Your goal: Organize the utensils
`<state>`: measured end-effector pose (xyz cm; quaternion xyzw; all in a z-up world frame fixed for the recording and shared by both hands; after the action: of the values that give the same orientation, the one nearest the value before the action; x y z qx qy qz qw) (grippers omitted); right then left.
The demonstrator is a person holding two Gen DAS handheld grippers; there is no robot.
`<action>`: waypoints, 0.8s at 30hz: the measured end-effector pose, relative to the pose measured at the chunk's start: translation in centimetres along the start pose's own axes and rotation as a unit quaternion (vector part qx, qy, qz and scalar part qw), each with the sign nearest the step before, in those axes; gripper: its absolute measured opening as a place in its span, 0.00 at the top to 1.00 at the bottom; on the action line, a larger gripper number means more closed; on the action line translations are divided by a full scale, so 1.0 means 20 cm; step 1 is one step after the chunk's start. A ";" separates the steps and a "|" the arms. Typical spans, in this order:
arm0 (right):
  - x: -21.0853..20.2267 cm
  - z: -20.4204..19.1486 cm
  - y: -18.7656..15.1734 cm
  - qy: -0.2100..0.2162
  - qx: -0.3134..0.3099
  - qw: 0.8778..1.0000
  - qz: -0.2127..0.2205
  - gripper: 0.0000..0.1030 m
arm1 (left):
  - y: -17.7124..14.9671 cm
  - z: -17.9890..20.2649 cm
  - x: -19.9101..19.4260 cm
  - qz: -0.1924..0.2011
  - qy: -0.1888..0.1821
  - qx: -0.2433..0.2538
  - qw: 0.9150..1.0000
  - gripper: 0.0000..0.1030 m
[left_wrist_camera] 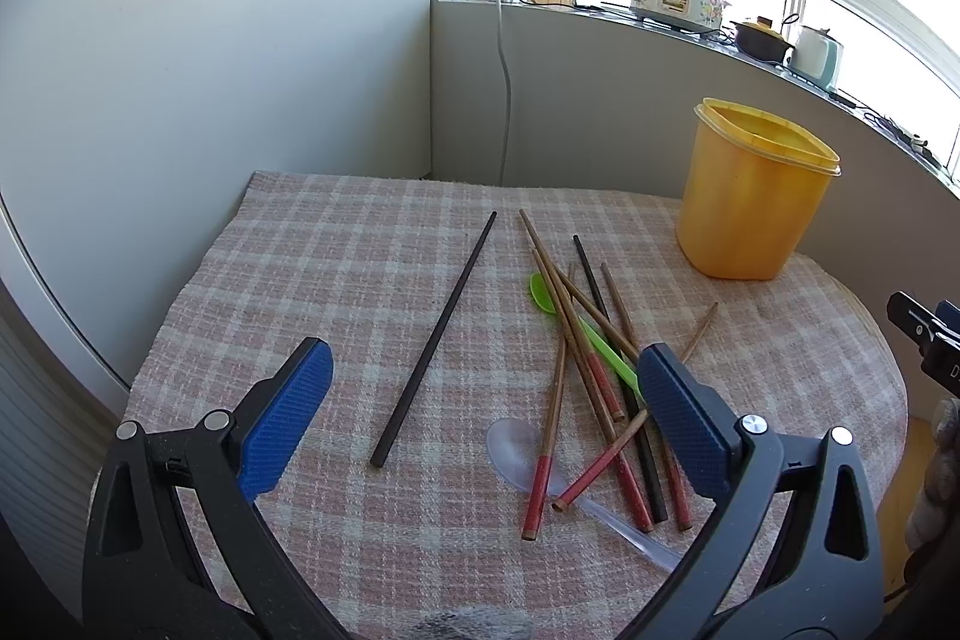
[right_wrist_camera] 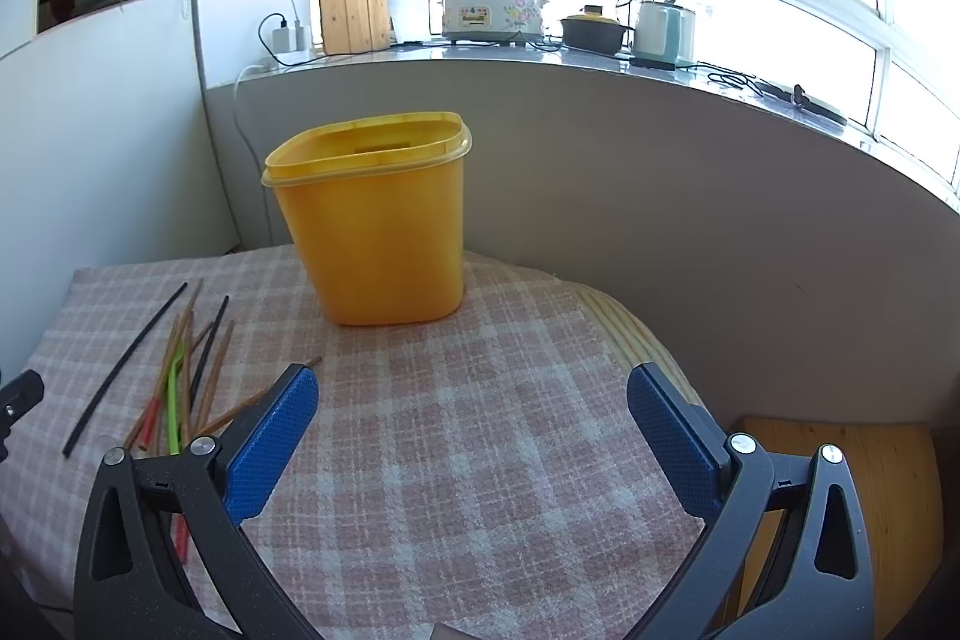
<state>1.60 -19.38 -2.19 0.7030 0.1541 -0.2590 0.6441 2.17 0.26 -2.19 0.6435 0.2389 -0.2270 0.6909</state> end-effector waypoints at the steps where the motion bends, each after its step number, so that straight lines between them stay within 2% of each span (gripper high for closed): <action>1: 0.00 0.00 0.00 0.000 0.000 1.000 -0.001 0.01 | 0.00 0.00 0.00 0.000 0.000 0.000 1.000 0.00; 17: 0.00 0.00 0.00 0.000 0.001 1.000 0.002 0.01 | -0.01 -0.02 0.02 -0.008 0.001 -0.006 1.000 0.00; 24: 0.03 -0.01 -0.01 0.004 0.000 1.000 -0.010 0.01 | 0.01 -0.03 0.05 -0.015 0.003 -0.011 1.000 0.00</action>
<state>1.97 -19.12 -2.64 0.7027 0.1639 -0.2621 0.6408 3.00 0.91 -2.73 0.6330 0.2527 -0.2332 0.6936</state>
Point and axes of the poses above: each gripper's, at about its wrist camera, not at the fingertips, and x roughly the way its jaws point, z to its right, y to its top, the point moved 3 cm from there along x, roughly the way its jaws point
